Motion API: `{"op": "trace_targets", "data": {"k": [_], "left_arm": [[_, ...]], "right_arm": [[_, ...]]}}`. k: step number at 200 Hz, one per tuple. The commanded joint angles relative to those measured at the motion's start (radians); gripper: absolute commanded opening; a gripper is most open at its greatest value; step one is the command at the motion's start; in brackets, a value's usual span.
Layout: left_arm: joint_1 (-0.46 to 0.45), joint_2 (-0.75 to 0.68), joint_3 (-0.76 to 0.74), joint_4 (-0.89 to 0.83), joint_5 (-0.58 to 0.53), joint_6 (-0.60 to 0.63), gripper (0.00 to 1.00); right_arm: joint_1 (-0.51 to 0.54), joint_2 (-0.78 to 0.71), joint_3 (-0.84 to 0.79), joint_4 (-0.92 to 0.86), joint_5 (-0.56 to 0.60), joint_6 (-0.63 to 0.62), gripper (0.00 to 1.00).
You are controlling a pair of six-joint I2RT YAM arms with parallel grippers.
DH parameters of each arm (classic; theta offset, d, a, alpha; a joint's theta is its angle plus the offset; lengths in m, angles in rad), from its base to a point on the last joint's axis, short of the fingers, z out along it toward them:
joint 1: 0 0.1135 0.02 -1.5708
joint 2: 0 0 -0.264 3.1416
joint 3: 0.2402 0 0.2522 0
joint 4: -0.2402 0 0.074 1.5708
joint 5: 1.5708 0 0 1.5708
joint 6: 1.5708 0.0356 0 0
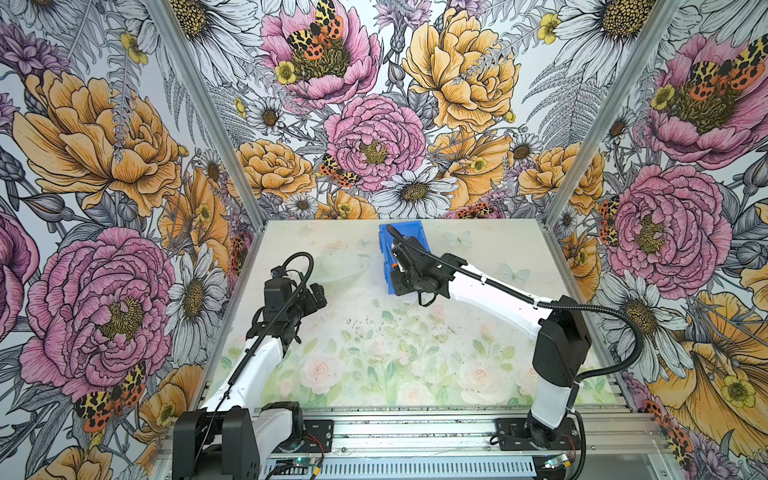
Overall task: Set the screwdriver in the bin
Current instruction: 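Carry the screwdriver with the right gripper over the blue bin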
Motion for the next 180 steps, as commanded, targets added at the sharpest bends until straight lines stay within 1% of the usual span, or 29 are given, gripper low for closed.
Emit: {"op": "trace_targets", "data": {"k": [1,26,47,89,113,131,153,180], "left_arm": [[-0.019,-0.004,0.042,0.030,-0.015,0.032,0.99],[-0.035,-0.016,0.057,0.008,-0.012,0.050,0.99],[-0.041,-0.035,0.057,0.009,0.014,0.063,0.99],[-0.072,-0.070,0.059,0.049,0.139,0.099,0.99],[-0.095,-0.074,0.052,0.108,0.226,0.095,0.99],[-0.117,-0.060,0.050,0.131,0.269,0.093,0.99],[-0.147,-0.056,0.048,0.137,0.281,0.101,0.98],[-0.154,-0.075,0.038,0.139,0.284,0.097,0.99]], "right_arm": [[-0.052,0.063,0.076,0.005,0.018,0.024,0.00],[-0.088,0.142,0.161,0.005,0.015,0.015,0.00],[-0.106,0.203,0.229,0.005,0.006,0.000,0.00],[-0.131,0.285,0.296,0.005,-0.013,-0.013,0.00],[-0.136,0.320,0.312,0.005,-0.024,-0.018,0.00],[-0.136,0.348,0.320,0.005,-0.031,-0.023,0.00],[-0.139,0.388,0.336,0.005,-0.032,-0.037,0.00],[-0.152,0.427,0.348,0.006,-0.048,-0.018,0.00]]}}
